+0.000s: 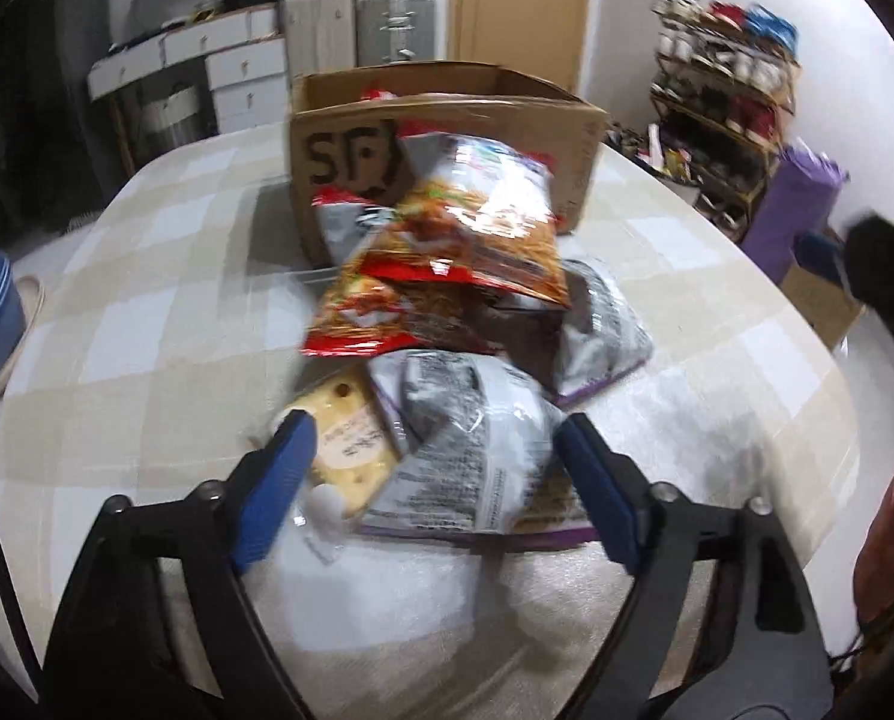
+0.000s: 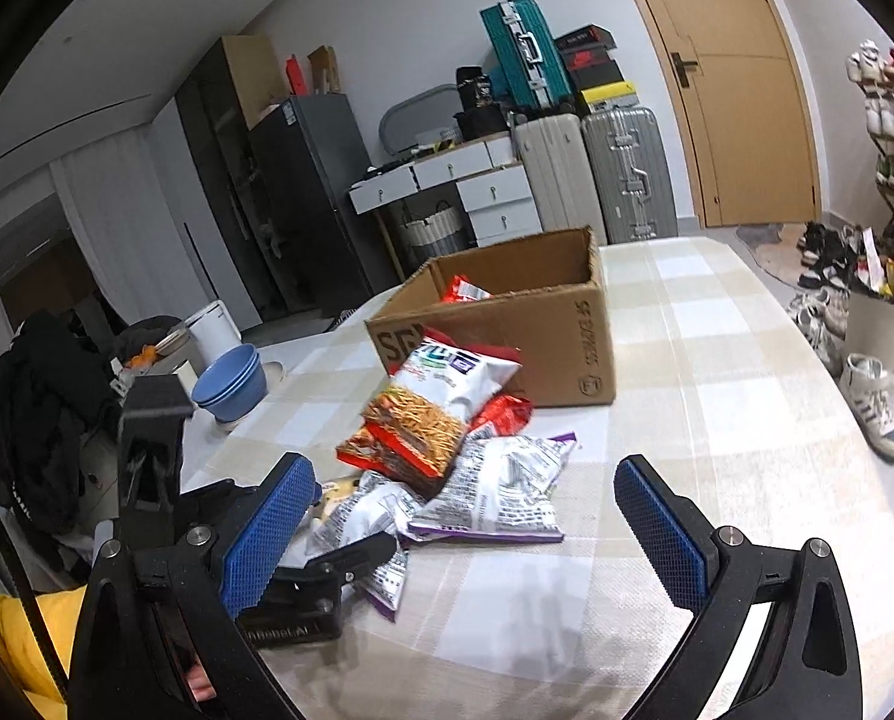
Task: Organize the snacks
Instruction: 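Lower the left gripper onto the grey-and-white chip bag and grasp it, then grasp the grey-and-white bag with the right gripper while the left holds its own bag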
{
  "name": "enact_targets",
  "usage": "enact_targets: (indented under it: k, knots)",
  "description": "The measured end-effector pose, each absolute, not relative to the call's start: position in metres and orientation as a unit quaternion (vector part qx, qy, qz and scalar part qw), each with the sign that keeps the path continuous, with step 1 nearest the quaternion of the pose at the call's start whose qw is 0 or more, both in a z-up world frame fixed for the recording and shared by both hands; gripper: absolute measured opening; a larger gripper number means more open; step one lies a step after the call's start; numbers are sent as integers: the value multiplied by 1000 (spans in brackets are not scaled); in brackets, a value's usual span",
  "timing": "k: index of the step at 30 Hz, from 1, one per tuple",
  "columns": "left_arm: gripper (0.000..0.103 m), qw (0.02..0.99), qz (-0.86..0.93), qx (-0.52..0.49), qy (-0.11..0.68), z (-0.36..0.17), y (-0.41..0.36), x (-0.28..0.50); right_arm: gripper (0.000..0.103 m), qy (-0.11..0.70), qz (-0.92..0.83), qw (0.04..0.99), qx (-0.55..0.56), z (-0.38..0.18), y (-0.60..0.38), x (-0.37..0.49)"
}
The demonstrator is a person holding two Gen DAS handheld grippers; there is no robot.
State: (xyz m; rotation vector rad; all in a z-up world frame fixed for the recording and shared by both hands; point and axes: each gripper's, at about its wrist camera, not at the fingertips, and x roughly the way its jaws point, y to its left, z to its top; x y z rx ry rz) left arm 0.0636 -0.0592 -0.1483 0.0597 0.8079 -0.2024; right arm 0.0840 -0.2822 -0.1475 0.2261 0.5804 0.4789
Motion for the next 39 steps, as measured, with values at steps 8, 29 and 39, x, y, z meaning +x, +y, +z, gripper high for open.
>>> enact_targets:
  k: [8,29,39]
  knots:
    - [50,915,-103,128,367,-163,-108,68,102,288,232,921,123,-154,-290,85]
    - [35,916,-169,8,364,-150,-55,82,102,327,225,906,143,-166,-284,96]
    - [35,906,-202,-93,359,-141,-12,78,102,361,218,895,145,-178,-280,119]
